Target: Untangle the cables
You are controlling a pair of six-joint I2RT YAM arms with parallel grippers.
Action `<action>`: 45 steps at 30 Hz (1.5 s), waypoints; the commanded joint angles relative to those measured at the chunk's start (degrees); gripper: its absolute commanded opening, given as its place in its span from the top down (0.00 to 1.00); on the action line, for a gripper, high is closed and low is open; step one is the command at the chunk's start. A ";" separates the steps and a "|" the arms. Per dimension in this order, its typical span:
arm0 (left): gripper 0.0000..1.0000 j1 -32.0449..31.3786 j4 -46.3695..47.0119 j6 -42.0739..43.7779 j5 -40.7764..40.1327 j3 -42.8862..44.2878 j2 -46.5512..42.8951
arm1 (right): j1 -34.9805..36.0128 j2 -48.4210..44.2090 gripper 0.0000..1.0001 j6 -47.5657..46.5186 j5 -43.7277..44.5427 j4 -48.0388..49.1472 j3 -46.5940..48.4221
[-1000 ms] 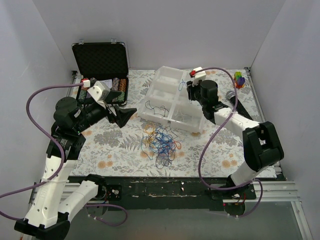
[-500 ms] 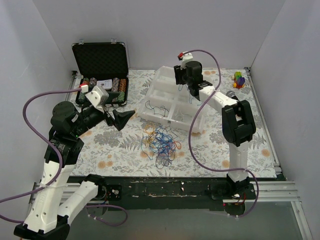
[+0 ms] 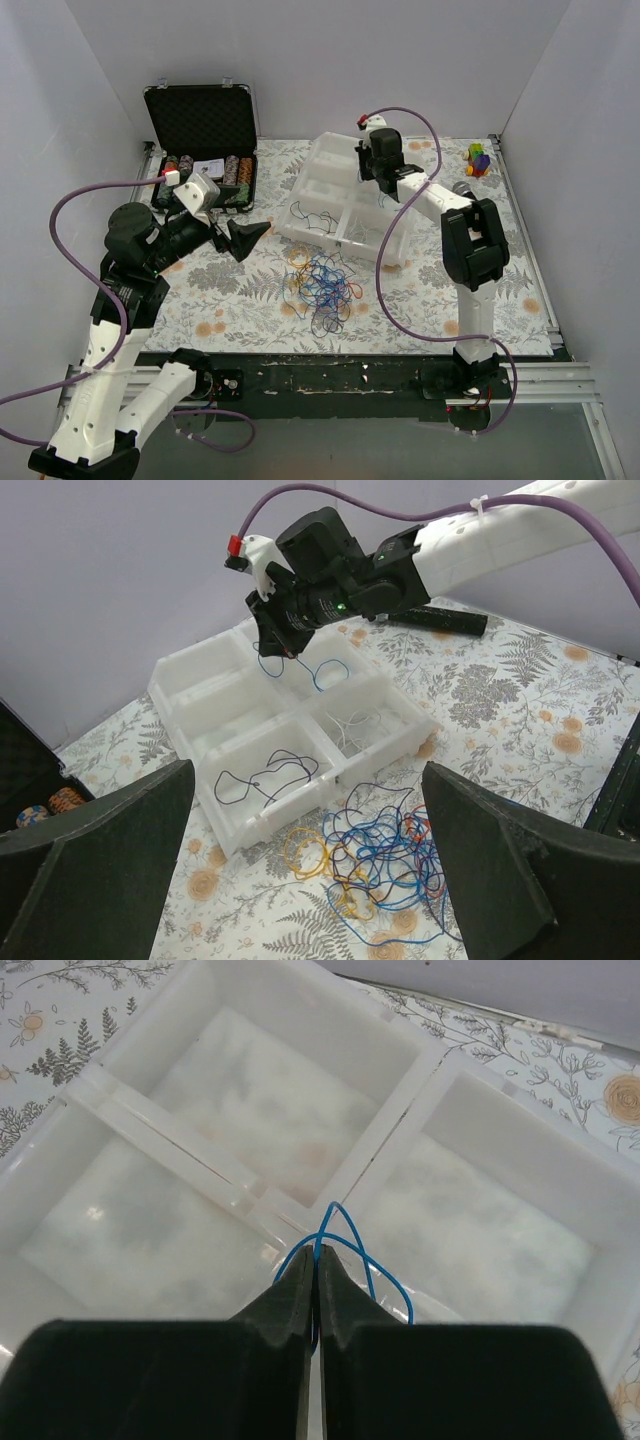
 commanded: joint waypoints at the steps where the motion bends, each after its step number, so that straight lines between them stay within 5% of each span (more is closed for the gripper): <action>1: 0.02 0.16 0.57 0.52 -1.07 -0.07 -0.57 | -0.54 -5.30 0.99 2.34 0.59 1.30 -2.01; 13: 0.02 0.16 1.72 -0.79 0.34 -0.86 -0.75 | -0.63 -23.50 0.99 6.92 -3.98 13.86 -29.70; 19: 0.02 0.16 1.72 -1.32 0.60 -0.42 -0.83 | -1.59 -17.19 0.98 6.83 -4.68 8.69 -22.78; 23: 0.02 0.08 1.10 -1.06 -0.10 -0.42 -1.36 | -2.21 -12.09 0.68 5.78 -3.99 4.74 -16.19; 28: 0.02 0.16 0.49 -0.71 -0.28 -1.38 -1.71 | -1.51 -16.01 0.16 4.81 -1.00 4.63 -15.81; 33: 0.02 0.16 0.40 0.61 0.25 -4.37 -1.54 | 4.28 -30.85 0.12 1.74 -0.56 10.08 -27.14; 37: 0.02 0.16 0.84 1.93 0.34 -7.79 -1.80 | 12.80 -42.03 0.21 -1.08 -5.89 10.09 -37.60; 41: 0.02 0.08 1.01 2.10 0.25 -8.94 -1.89 | 20.19 -49.60 0.29 -5.29 -18.72 5.63 -43.76; 45: 0.02 0.16 1.10 1.23 0.52 -8.51 -1.45 | 25.64 -51.19 0.29 -9.60 -21.39 -2.91 -45.00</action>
